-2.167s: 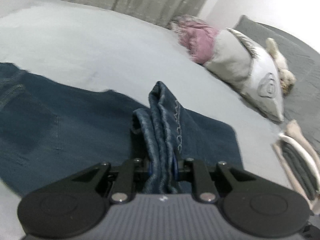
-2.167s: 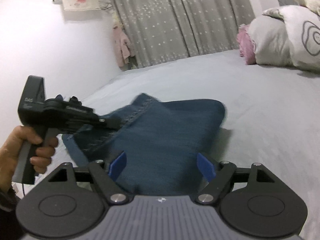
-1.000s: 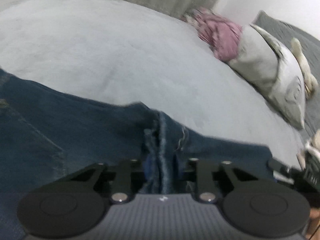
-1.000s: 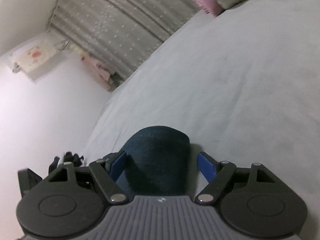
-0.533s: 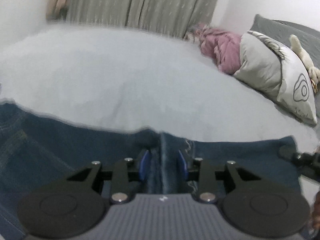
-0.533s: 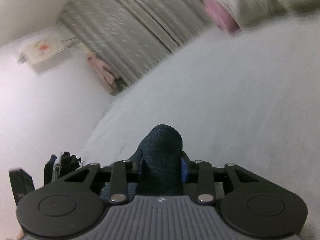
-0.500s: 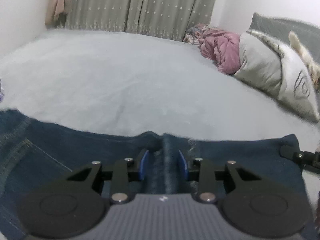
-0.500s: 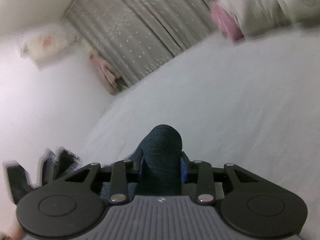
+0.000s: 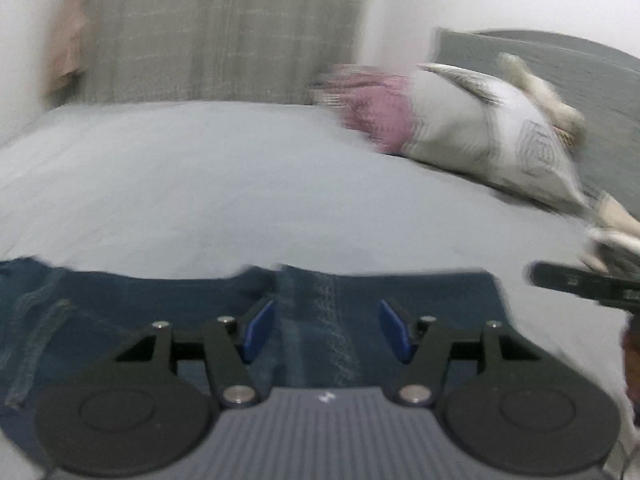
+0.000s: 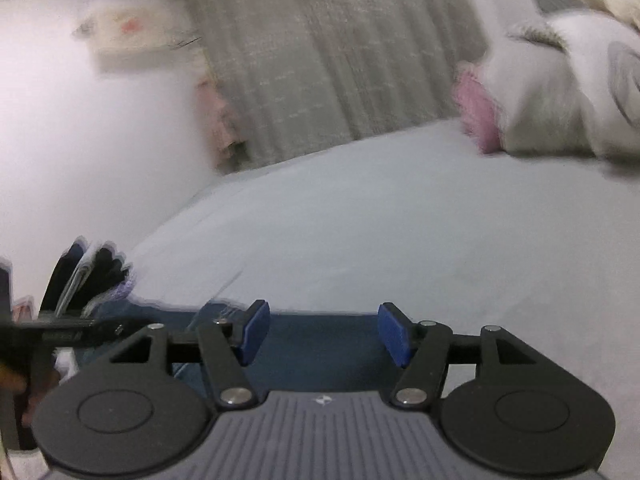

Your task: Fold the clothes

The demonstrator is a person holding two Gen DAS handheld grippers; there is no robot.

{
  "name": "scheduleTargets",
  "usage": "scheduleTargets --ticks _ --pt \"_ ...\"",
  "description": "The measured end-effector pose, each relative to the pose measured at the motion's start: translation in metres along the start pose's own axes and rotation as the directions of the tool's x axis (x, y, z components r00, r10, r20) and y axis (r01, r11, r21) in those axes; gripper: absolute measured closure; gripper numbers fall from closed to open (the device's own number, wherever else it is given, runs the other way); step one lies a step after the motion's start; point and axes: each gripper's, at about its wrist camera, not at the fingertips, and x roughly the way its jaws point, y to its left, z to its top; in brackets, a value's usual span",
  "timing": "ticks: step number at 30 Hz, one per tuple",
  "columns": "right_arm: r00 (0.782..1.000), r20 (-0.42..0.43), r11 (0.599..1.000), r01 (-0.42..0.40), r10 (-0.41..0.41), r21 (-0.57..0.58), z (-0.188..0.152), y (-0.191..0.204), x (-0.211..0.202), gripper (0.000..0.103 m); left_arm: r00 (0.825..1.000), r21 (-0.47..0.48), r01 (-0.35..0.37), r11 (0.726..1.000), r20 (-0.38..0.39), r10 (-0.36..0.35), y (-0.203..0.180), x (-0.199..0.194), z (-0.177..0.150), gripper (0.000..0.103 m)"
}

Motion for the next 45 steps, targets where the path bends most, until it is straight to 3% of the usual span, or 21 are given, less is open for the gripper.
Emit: scheduleTargets --ticks 3,5,9,11,14,16,21,22,23,24,26,27,30,34,36,39,41,45 --pt "0.998 -0.053 0.997 -0.028 0.024 -0.077 -0.017 0.025 -0.004 0.044 0.998 -0.013 -0.001 1.000 -0.059 0.001 -0.001 0.005 -0.017 0.067" --pt "0.995 -0.092 0.995 -0.042 0.033 -0.092 -0.030 0.035 -0.004 0.044 0.997 -0.013 -0.017 1.000 -0.073 0.016 0.001 0.009 -0.031 0.068" --pt "0.986 -0.168 0.987 -0.033 0.006 -0.157 -0.049 0.038 0.001 0.045 0.998 0.002 -0.054 0.999 -0.019 0.054 0.002 0.016 -0.055 0.072" --pt "0.979 -0.198 0.966 -0.005 -0.048 -0.260 -0.068 0.044 0.012 0.045 0.997 -0.006 -0.072 0.997 -0.005 0.072 -0.003 0.016 -0.053 0.072" --pt "0.978 -0.178 0.950 0.052 -0.111 -0.309 -0.074 0.057 0.013 0.042 0.995 -0.077 -0.103 0.992 -0.004 0.103 -0.008 0.004 -0.045 0.052" --pt "0.975 -0.183 0.952 0.067 -0.126 -0.300 -0.070 0.060 0.012 0.035 0.992 -0.128 -0.128 0.983 0.003 0.129 -0.010 -0.010 -0.038 0.027" --pt "0.976 -0.216 0.974 -0.026 -0.024 -0.226 -0.059 0.067 -0.005 0.022 0.967 -0.206 -0.243 0.948 0.026 0.253 0.002 -0.041 -0.032 0.010" --pt "0.975 -0.221 0.977 -0.045 -0.002 -0.207 -0.058 0.068 -0.008 0.021 0.957 -0.242 -0.277 0.930 0.021 0.291 0.012 -0.048 -0.033 0.003" --pt "0.975 -0.220 0.980 -0.057 0.013 -0.191 -0.057 0.069 -0.011 0.020 0.941 -0.287 -0.321 0.903 0.013 0.339 0.024 -0.055 -0.034 0.002" --pt "0.975 -0.220 0.982 -0.065 0.025 -0.178 -0.056 0.070 -0.013 0.018 0.935 -0.302 -0.334 0.893 0.010 0.354 0.028 -0.057 -0.032 0.001" --pt "0.976 -0.214 0.984 -0.075 0.040 -0.160 -0.054 0.071 -0.020 0.013 0.902 -0.392 -0.403 0.827 -0.016 0.432 0.055 -0.069 -0.033 0.000" --pt "0.977 -0.208 0.985 -0.077 0.044 -0.156 -0.054 0.072 -0.023 0.012 0.894 -0.417 -0.416 0.808 -0.026 0.447 0.063 -0.072 -0.034 0.000" --pt "0.980 -0.191 0.987 -0.074 0.046 -0.144 -0.055 0.074 -0.028 0.011 0.873 -0.556 -0.436 0.707 -0.073 0.482 0.112 -0.084 -0.045 0.000" --pt "0.980 -0.192 0.991 -0.069 0.045 -0.115 -0.054 0.074 -0.025 0.011 0.851 -0.614 -0.462 0.640 -0.104 0.515 0.147 -0.084 -0.057 0.001" --pt "0.979 -0.201 0.992 -0.066 0.044 -0.105 -0.055 0.073 -0.021 0.011 0.854 -0.642 -0.456 0.616 -0.120 0.507 0.164 -0.080 -0.063 0.003" --pt "0.976 -0.215 0.993 -0.055 0.032 -0.104 -0.058 0.071 -0.013 0.011 0.887 -0.692 -0.386 0.610 -0.098 0.450 0.183 -0.069 -0.070 0.006" --pt "0.976 -0.219 0.993 -0.047 0.022 -0.110 -0.058 0.070 -0.010 0.011 0.917 -0.722 -0.324 0.612 -0.080 0.391 0.198 -0.053 -0.073 0.006" --pt "0.975 -0.220 0.994 -0.040 0.016 -0.104 -0.058 0.068 -0.005 0.011 0.925 -0.702 -0.292 0.649 -0.035 0.378 0.205 -0.037 -0.074 0.006"
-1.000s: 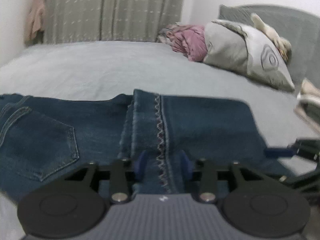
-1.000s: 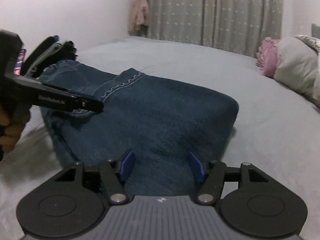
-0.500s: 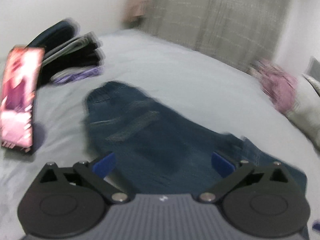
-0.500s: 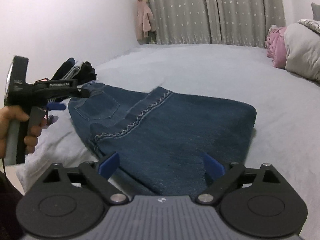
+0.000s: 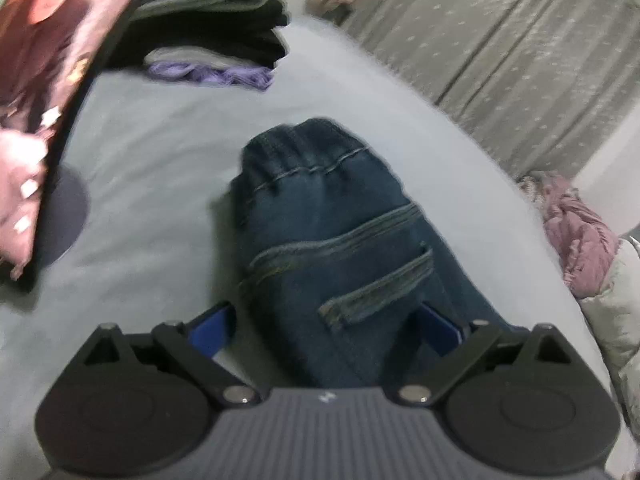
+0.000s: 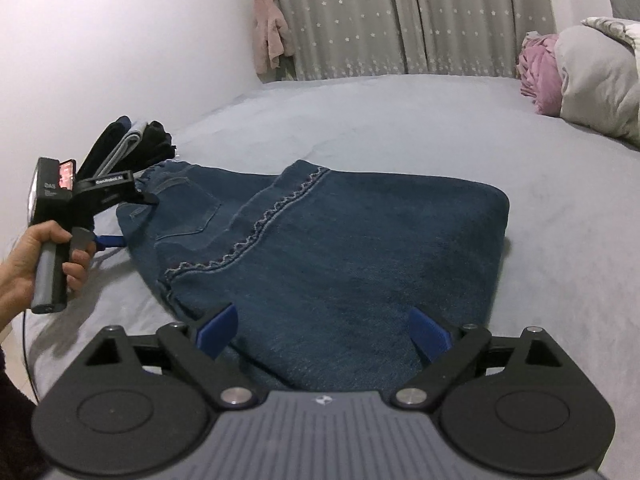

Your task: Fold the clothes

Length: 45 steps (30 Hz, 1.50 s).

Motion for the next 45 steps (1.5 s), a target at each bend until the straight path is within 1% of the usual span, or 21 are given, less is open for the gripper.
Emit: scheduleTargets --ticks 1,2,4,7,10,12,15,19,23,25,26,29,31,33,34,35,37,39,41,43,45 --pt "1.000 -0.001 1.000 0.001 -0.001 0.000 0.000 0.000 0.001 0.011 1.000 -0.001 -0.002 1.000 0.009 0.002 -0.001 0.004 0.000 0.011" --pt "1.000 -0.001 1.000 0.002 -0.002 -0.002 0.000 -0.001 0.002 0.011 1.000 -0.004 -0.005 1.000 0.021 0.005 -0.002 0.009 0.000 0.020" --pt "1.000 -0.003 1.000 0.004 -0.004 -0.008 0.000 -0.002 0.003 0.011 0.999 -0.003 -0.010 1.000 0.042 0.010 -0.006 0.009 -0.001 0.054" --pt "1.000 -0.003 1.000 0.005 -0.005 -0.010 0.001 -0.004 0.003 0.011 0.997 0.004 -0.018 1.000 0.071 0.017 -0.015 0.005 0.000 0.074" --pt "1.000 0.001 1.000 0.005 -0.005 -0.001 0.001 -0.006 0.001 0.011 0.989 -0.001 -0.005 1.000 0.150 0.006 -0.031 -0.012 -0.002 0.083" --pt "1.000 0.006 1.000 0.007 -0.008 0.006 0.002 -0.008 -0.002 0.011 0.985 -0.003 0.010 1.000 0.173 -0.009 -0.037 -0.025 -0.005 0.085" --pt "1.000 0.022 1.000 0.018 -0.018 0.022 0.003 -0.014 -0.007 0.011 0.970 0.005 0.074 0.997 0.232 -0.073 -0.059 -0.045 -0.007 0.087" --pt "0.999 0.043 0.998 0.028 -0.031 0.062 0.005 -0.023 -0.013 0.011 0.953 0.074 0.131 0.989 0.266 -0.147 -0.086 -0.064 -0.012 0.088" --pt "0.998 0.057 0.992 0.034 -0.041 0.119 0.007 -0.034 -0.018 0.011 0.929 0.201 0.206 0.958 0.269 -0.256 -0.126 -0.085 -0.026 0.088" --pt "0.997 0.063 0.988 0.038 -0.048 0.151 0.008 -0.041 -0.020 0.011 0.915 0.292 0.248 0.924 0.243 -0.322 -0.150 -0.094 -0.038 0.089" --pt "0.996 0.066 0.984 0.045 -0.057 0.173 0.008 -0.045 -0.021 0.011 0.912 0.316 0.258 0.913 0.233 -0.338 -0.156 -0.096 -0.042 0.089" --pt "0.994 0.074 0.972 0.063 -0.081 0.228 0.009 -0.056 -0.025 0.011 0.900 0.413 0.303 0.859 0.172 -0.401 -0.184 -0.103 -0.062 0.089" --pt "0.992 0.083 0.959 0.074 -0.100 0.275 0.009 -0.065 -0.030 0.011 0.894 0.495 0.330 0.804 0.110 -0.435 -0.205 -0.106 -0.083 0.089" --pt "0.989 0.092 0.944 0.082 -0.117 0.320 0.009 -0.073 -0.034 0.011 0.891 0.538 0.343 0.770 0.074 -0.448 -0.215 -0.108 -0.095 0.089" --pt "0.988 0.096 0.937 0.084 -0.124 0.340 0.009 -0.078 -0.036 0.011 0.889 0.573 0.352 0.740 0.043 -0.456 -0.223 -0.110 -0.107 0.089" --pt "0.987 0.101 0.930 0.084 -0.128 0.359 0.009 -0.082 -0.038 0.011 0.890 0.618 0.359 0.700 0.000 -0.457 -0.233 -0.110 -0.121 0.089" --pt "0.984 0.115 0.903 0.078 -0.138 0.422 0.008 -0.094 -0.044 0.011 0.892 0.675 0.364 0.641 -0.055 -0.448 -0.242 -0.108 -0.140 0.089" --pt "0.981 0.132 0.868 0.060 -0.143 0.493 0.006 -0.106 -0.049 0.011 0.898 0.743 0.374 0.555 -0.141 -0.416 -0.252 -0.103 -0.168 0.089" --pt "0.978 0.157 0.812 0.022 -0.139 0.583 0.002 -0.120 -0.054 0.011 0.909 0.793 0.369 0.485 -0.198 -0.367 -0.257 -0.096 -0.189 0.089" --pt "0.974 0.184 0.743 -0.026 -0.132 0.669 -0.003 -0.134 -0.058 0.011 0.922 0.840 0.337 0.426 -0.201 -0.332 -0.258 -0.093 -0.209 0.088" --pt "0.973 0.204 0.681 -0.077 -0.107 0.728 -0.007 -0.145 -0.057 0.011 0.927 0.859 0.327 0.395 -0.210 -0.310 -0.258 -0.091 -0.216 0.083"
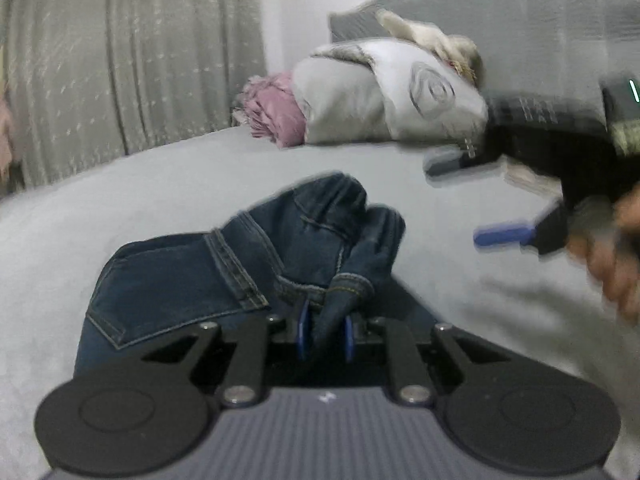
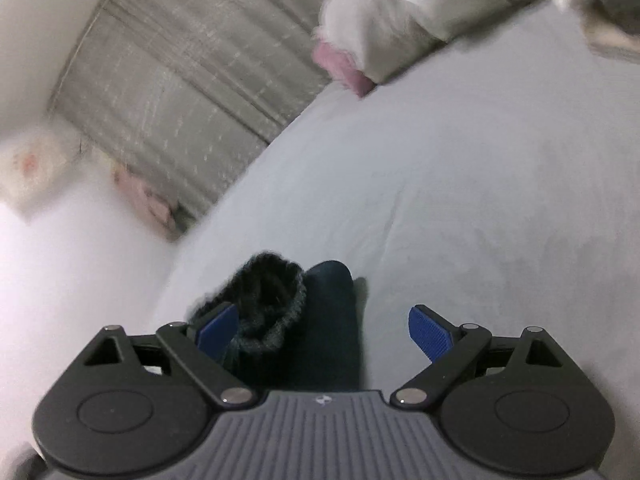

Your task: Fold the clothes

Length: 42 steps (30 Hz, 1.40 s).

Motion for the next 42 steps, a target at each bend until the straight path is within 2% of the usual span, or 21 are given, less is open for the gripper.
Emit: scheduleTargets --ticks 2,4,8,10,13,15,17,18,21,23,24,25,26,28,29,32,36,38,40,41,42 --pt "1.000 -0.009 0.997 -0.026 0.027 0.069 0.001 -0.006 0.003 0.011 0.999 0.023 0.029 0.999 -0.014 -0.029 -0.002 -0.001 -0.003 0.071" --pt "0.999 -0.022 0.996 -0.038 0.040 0.083 0.001 -0.006 0.008 0.011 0.997 0.040 0.072 0.997 -0.019 -0.071 -0.003 -0.005 -0.004 0.054" --pt "0.993 -0.071 0.994 -0.091 0.096 0.065 -0.003 0.002 0.020 0.011 0.974 0.015 0.222 0.975 0.048 -0.222 0.007 -0.032 -0.002 0.044" --pt "0.989 -0.089 0.993 -0.112 0.116 0.048 -0.009 0.007 0.026 0.011 0.970 -0.003 0.234 0.972 0.073 -0.234 0.015 -0.039 -0.003 0.033" --pt "0.987 -0.090 0.991 -0.133 0.133 0.007 -0.017 0.018 0.038 0.011 0.975 -0.045 0.200 0.979 0.104 -0.194 0.031 -0.049 -0.003 0.033" --pt "0.993 -0.019 0.992 -0.121 0.120 -0.035 -0.022 0.025 0.035 0.011 0.979 -0.134 0.178 0.975 0.120 -0.163 0.055 -0.052 -0.003 0.033" --pt "0.991 0.019 0.988 -0.128 0.130 -0.085 -0.024 0.032 0.032 0.011 0.983 -0.181 0.154 0.971 0.127 -0.132 0.069 -0.055 -0.004 0.033" --pt "0.989 0.019 0.982 -0.142 0.146 -0.126 -0.024 0.037 0.031 0.012 0.984 -0.192 0.144 0.971 0.128 -0.121 0.071 -0.057 -0.005 0.032" --pt "0.987 -0.047 0.956 -0.158 0.151 -0.246 -0.028 0.049 0.039 0.017 0.994 -0.284 0.037 0.958 0.107 -0.007 0.098 -0.051 -0.004 0.031" --pt "0.991 -0.083 0.937 -0.127 0.105 -0.325 -0.037 0.054 0.048 0.030 0.995 -0.357 -0.021 0.934 0.084 0.055 0.114 -0.048 -0.005 0.031" --pt "0.993 -0.094 0.920 -0.104 0.073 -0.378 -0.042 0.057 0.053 0.044 0.995 -0.381 -0.030 0.924 0.078 0.064 0.119 -0.048 -0.006 0.031" --pt "0.996 -0.079 0.897 -0.071 0.040 -0.437 -0.047 0.060 0.057 0.054 0.995 -0.444 -0.034 0.895 0.066 0.070 0.130 -0.044 -0.007 0.031" --pt "0.998 -0.067 0.879 -0.051 0.021 -0.474 -0.051 0.062 0.059 0.056 0.995 -0.484 -0.039 0.874 0.060 0.077 0.137 -0.043 -0.008 0.031" --pt "0.996 -0.071 0.896 -0.082 0.056 -0.437 -0.048 0.062 0.055 0.069 0.993 -0.508 -0.042 0.860 0.074 0.093 0.142 -0.045 -0.005 0.031" --pt "0.993 -0.080 0.907 -0.115 0.090 -0.404 -0.043 0.064 0.049 0.071 0.991 -0.513 -0.036 0.858 0.092 0.097 0.143 -0.047 -0.002 0.031" --pt "0.987 -0.095 0.898 -0.159 0.131 -0.410 -0.034 0.074 0.025 0.073 0.988 -0.495 -0.007 0.869 0.133 0.083 0.143 -0.051 0.007 0.030" --pt "0.986 -0.152 0.892 -0.134 0.075 -0.431 -0.046 0.070 0.014 0.075 0.989 -0.469 0.030 0.883 0.141 0.042 0.139 -0.042 0.009 0.030" --pt "0.981 -0.192 0.891 -0.071 -0.019 -0.449 -0.058 0.054 0.024 0.075 0.996 -0.464 0.051 0.884 0.091 -0.009 0.136 -0.024 0.001 0.030" --pt "0.978 -0.202 0.890 -0.055 -0.043 -0.453 -0.060 0.044 0.029 0.072 0.998 -0.452 0.059 0.890 0.042 -0.045 0.130 -0.008 -0.010 0.027" --pt "0.979 -0.203 0.894 -0.066 -0.028 -0.443 -0.059 0.039 0.030 0.070 0.999 -0.431 0.047 0.901 0.030 -0.038 0.126 -0.003 -0.014 0.026" --pt "0.979 -0.205 0.900 -0.088 -0.002 -0.427 -0.056 0.038 0.028 0.061 1.000 -0.363 0.007 0.932 0.014 -0.003 0.116 0.007 -0.019 0.022"
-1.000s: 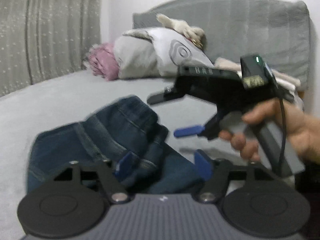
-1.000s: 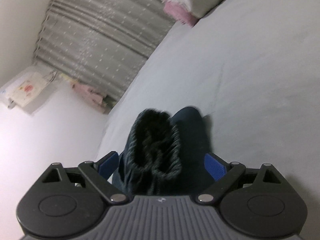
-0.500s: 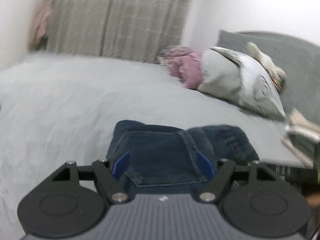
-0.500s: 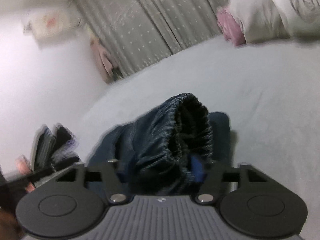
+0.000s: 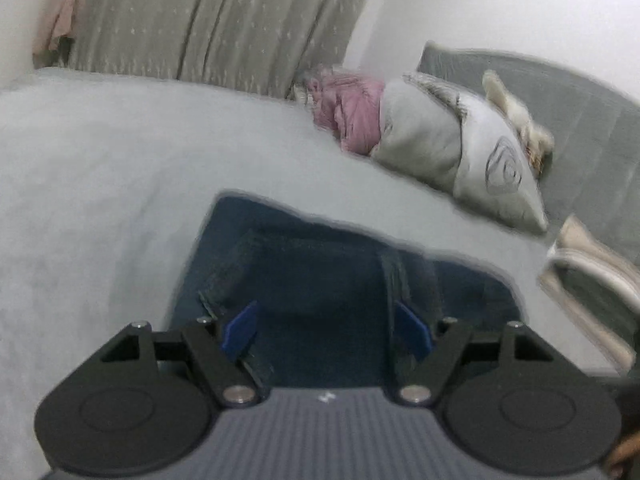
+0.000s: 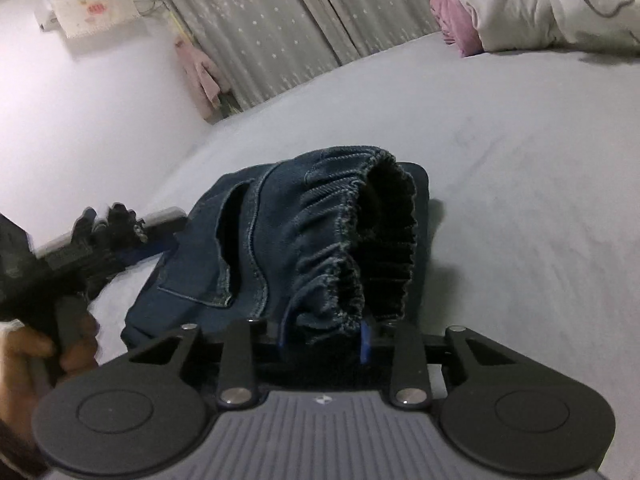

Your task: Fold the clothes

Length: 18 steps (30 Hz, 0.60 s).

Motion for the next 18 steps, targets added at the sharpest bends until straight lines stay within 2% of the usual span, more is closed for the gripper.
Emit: scheduleTargets --ticks 1,3,4,6,7,8,9,11,12,14,16,17,18 --pt "1.000 0.010 1.000 -0.023 0.023 0.007 0.002 -0.001 -0.003 0.052 1.000 0.064 -0.029 0.998 0.004 0.029 -0.006 0.004 -0.006 0.020" --pt "0.999 0.049 1.000 -0.005 0.007 -0.028 0.007 0.005 -0.014 0.042 0.999 0.079 -0.033 0.996 0.009 0.032 -0.008 0.003 -0.006 0.019" --pt "0.997 0.077 0.998 0.022 -0.017 -0.058 0.008 0.009 -0.018 0.042 1.000 0.063 -0.019 0.998 0.008 0.019 -0.007 0.001 -0.005 0.018" --pt "0.980 0.187 0.980 0.107 -0.076 -0.167 0.013 0.028 -0.030 0.042 1.000 0.050 0.003 0.999 0.010 -0.003 -0.005 -0.001 -0.003 0.018" --pt "0.968 0.239 0.970 0.129 -0.078 -0.206 0.014 0.037 -0.032 0.042 1.000 0.059 0.010 0.998 0.009 -0.011 -0.006 -0.002 -0.004 0.018" --pt "0.946 0.318 0.951 0.155 -0.065 -0.266 0.018 0.051 -0.031 0.042 1.000 0.071 0.019 0.997 0.007 -0.019 -0.008 -0.003 -0.005 0.018" --pt "0.939 0.343 0.942 0.148 -0.037 -0.302 0.020 0.060 -0.024 0.042 1.000 0.089 0.016 0.996 0.007 -0.017 -0.011 -0.003 -0.007 0.016" --pt "0.924 0.381 0.917 0.135 0.020 -0.376 0.025 0.078 -0.007 0.044 1.000 0.126 0.004 0.992 0.010 -0.006 -0.017 -0.002 -0.011 0.014" --pt "0.927 0.372 0.898 0.130 0.040 -0.420 0.027 0.090 0.008 0.049 1.000 0.131 0.003 0.991 0.010 -0.004 -0.018 -0.001 -0.011 0.013" --pt "0.933 0.359 0.882 0.141 0.035 -0.450 0.024 0.096 0.024 0.052 1.000 0.139 0.010 0.990 0.012 -0.012 -0.021 0.003 -0.013 0.012" --pt "0.940 0.342 0.871 0.177 -0.011 -0.458 0.020 0.094 0.043 0.055 1.000 0.130 0.028 0.991 0.009 -0.030 -0.018 0.006 -0.011 0.011" --pt "0.941 0.329 0.872 0.221 -0.075 -0.436 0.018 0.084 0.055 0.061 0.999 0.127 0.043 0.991 0.007 -0.044 -0.017 0.006 -0.011 0.011" --pt "0.940 0.315 0.872 0.259 -0.129 -0.416 0.017 0.075 0.065 0.074 0.998 0.131 0.053 0.990 0.008 -0.054 -0.018 0.006 -0.012 0.011"
